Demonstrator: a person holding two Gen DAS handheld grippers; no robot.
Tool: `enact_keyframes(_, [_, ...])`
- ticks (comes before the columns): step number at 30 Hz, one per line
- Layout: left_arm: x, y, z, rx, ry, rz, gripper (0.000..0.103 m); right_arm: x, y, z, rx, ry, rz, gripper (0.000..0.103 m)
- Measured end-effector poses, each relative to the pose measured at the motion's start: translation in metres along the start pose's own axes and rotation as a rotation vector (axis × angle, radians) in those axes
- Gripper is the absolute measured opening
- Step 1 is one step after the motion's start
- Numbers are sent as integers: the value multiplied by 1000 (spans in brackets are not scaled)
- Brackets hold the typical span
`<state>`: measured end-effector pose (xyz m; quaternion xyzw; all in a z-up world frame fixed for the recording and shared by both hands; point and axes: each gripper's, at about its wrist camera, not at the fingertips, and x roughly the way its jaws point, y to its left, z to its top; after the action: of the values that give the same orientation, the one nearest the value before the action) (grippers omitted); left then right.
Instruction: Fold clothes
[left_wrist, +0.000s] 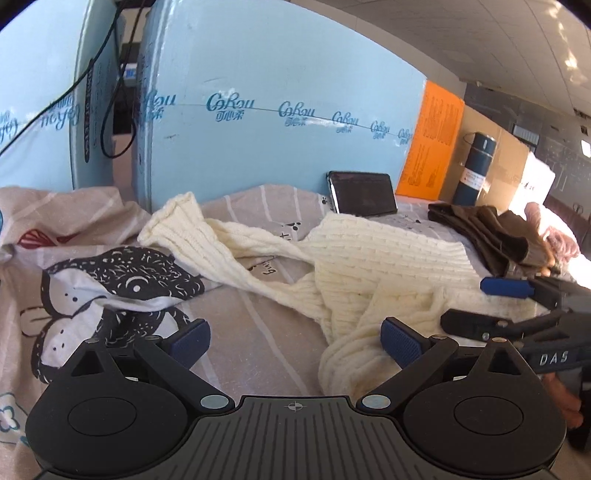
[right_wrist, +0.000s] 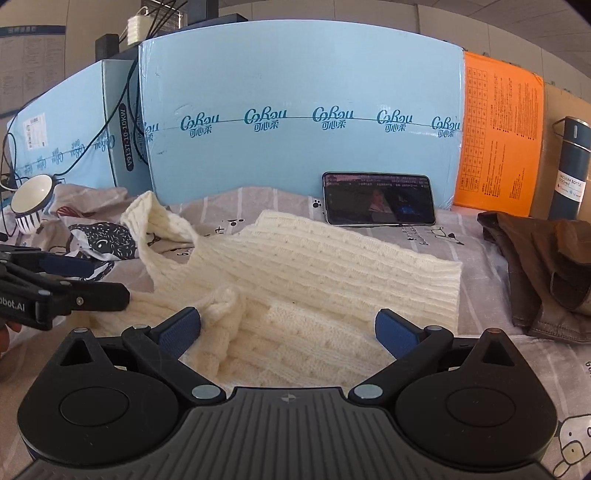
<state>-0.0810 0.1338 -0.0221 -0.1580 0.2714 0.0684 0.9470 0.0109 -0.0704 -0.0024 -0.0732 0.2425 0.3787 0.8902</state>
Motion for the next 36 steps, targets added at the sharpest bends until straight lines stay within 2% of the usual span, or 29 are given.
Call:
enact_keyframes(2, [2, 17, 10, -168, -2, -10, 100, -2, -3, 5, 26, 9, 12, 102])
enact_keyframes(5, [15, 33, 27, -381, 2, 73, 100, 2, -8, 19, 98, 40, 8, 102])
enact_keyframes(6, [21, 36, 32, -419, 2, 72, 100, 4, -10, 24, 129, 47, 6, 102])
enact_keyframes(9, [49, 40, 43, -493, 46, 84, 100, 9, -21, 34, 248, 42, 52, 102])
enact_keyframes(11, [70, 42, 50, -535, 80, 106, 100, 8, -29, 30, 305, 7, 70, 101])
enact_keyframes(13, [79, 39, 56, -507, 49, 116, 100, 11, -36, 25, 332, 12, 88, 102])
enact_keyframes(16, [93, 36, 57, -501, 19, 83, 100, 15, -46, 18, 366, 30, 117, 102])
enact_keyframes(19, [100, 29, 53, -433, -27, 117, 92, 18, -55, 13, 392, 39, 142, 102])
enact_keyframes(20, [101, 26, 53, -400, -38, 132, 76, 16, -55, 12, 393, 32, 147, 102])
enact_keyframes(21, [101, 26, 53, -370, -42, 141, 55, 14, -56, 12, 395, 24, 154, 102])
enact_keyframes(23, [97, 26, 53, -319, -68, 142, 36, 12, -58, 12, 405, 12, 152, 102])
enact_keyframes(27, [83, 9, 56, -119, -135, 97, 31, 7, -66, 12, 439, -14, 139, 102])
enact_keyframes(32, [73, -39, 60, 215, -173, 59, 31, 2, -81, 11, 509, -38, 117, 102])
enact_keyframes(36, [77, -65, 59, 334, -152, 11, 31, 1, -86, 11, 536, -47, 107, 102])
